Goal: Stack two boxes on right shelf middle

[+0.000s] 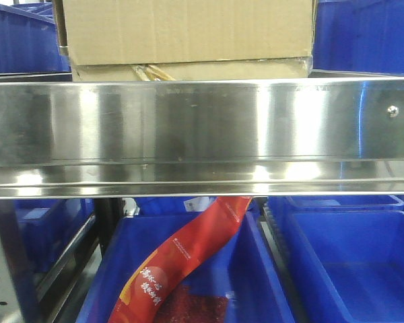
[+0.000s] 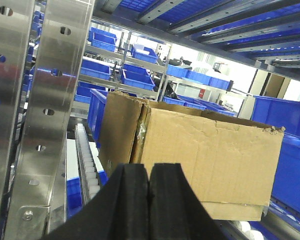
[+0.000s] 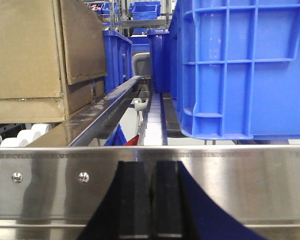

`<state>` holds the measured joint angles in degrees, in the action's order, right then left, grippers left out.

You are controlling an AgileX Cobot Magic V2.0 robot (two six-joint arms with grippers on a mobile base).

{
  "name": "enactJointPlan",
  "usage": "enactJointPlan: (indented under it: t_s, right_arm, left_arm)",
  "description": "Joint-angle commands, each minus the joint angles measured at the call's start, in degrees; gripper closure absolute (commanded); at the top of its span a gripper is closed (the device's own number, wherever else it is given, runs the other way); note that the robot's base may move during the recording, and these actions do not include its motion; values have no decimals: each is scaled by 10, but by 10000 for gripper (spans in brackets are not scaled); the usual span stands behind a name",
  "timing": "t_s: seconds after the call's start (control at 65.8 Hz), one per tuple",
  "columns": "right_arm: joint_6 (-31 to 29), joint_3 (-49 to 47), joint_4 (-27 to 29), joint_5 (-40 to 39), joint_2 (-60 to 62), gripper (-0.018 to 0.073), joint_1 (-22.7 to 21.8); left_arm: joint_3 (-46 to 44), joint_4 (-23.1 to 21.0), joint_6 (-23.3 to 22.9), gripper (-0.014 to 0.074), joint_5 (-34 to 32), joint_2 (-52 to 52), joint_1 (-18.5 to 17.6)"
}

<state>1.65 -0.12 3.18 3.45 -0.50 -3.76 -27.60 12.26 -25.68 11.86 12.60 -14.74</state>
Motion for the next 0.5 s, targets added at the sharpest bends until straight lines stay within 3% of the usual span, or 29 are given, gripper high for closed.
enactJointPlan:
  t_s: [0.0, 0.38, 0.486]
  right_arm:
    - [-3, 1, 0, -9, 5, 721, -4]
    - [-3, 1, 0, -9, 5, 721, -4]
    - [-3, 1, 0, -9, 5, 721, -4]
  left_arm:
    - [1, -1, 0, 693, -7, -3, 4]
    - [1, -1, 0, 693, -7, -3, 4]
    - [19, 18, 10, 693, -9, -10, 9]
